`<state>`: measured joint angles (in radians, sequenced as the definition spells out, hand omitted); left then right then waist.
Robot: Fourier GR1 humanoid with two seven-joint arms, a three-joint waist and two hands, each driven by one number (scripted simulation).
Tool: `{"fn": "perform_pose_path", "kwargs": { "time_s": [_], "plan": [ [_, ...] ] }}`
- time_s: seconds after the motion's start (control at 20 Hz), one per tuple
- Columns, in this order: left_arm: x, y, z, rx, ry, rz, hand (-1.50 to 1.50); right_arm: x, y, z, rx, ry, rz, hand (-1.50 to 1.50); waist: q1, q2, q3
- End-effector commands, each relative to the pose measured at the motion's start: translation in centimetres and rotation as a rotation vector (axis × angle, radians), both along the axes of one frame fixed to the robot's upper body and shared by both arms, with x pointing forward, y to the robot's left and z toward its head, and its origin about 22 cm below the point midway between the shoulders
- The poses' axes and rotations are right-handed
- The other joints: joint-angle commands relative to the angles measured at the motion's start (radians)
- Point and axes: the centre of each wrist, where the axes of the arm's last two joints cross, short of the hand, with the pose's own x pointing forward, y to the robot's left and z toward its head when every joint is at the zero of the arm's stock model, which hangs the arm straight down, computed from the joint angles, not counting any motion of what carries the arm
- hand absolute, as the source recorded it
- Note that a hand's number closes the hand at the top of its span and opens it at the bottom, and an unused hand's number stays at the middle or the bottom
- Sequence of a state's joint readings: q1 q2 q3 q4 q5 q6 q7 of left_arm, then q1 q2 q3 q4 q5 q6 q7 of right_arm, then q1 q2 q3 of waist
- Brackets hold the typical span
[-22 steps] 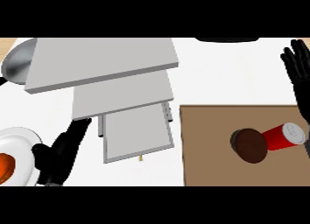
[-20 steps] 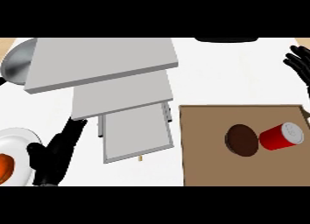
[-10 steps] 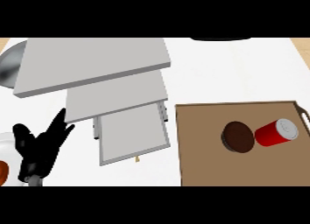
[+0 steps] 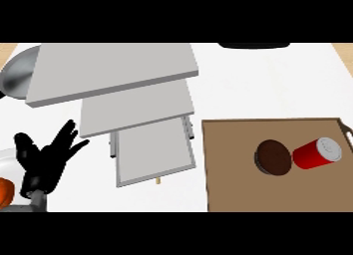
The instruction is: Pick the can from the tray and place it in the tiered shelf
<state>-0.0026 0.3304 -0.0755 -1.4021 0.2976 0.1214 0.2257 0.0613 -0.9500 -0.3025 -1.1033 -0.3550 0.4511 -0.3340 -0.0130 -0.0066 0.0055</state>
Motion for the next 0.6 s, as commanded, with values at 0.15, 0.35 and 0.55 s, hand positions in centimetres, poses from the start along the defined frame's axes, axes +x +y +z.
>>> {"fn": "perform_pose_path", "kwargs": {
  "time_s": [0.15, 0.35, 0.55],
  "plan": [
    [0.5, 0.1, -0.6, -0.013, 0.056, 0.018, 0.00, 0.5, 2.8, 5.5, -0.088, 0.131, 0.180, -1.50, -0.009, 0.003, -0.008],
    [1.0, -1.6, -0.3, -0.010, 0.044, 0.014, 0.00, 2.8, 6.7, 9.3, -0.204, 0.207, 0.141, -1.50, 0.001, 0.004, -0.009],
    [1.6, -0.5, 0.0, -0.021, 0.060, 0.016, 0.00, 2.4, 11.0, 9.4, -0.225, 0.230, 0.061, -1.50, -0.008, 0.003, -0.009]
  ]
}}
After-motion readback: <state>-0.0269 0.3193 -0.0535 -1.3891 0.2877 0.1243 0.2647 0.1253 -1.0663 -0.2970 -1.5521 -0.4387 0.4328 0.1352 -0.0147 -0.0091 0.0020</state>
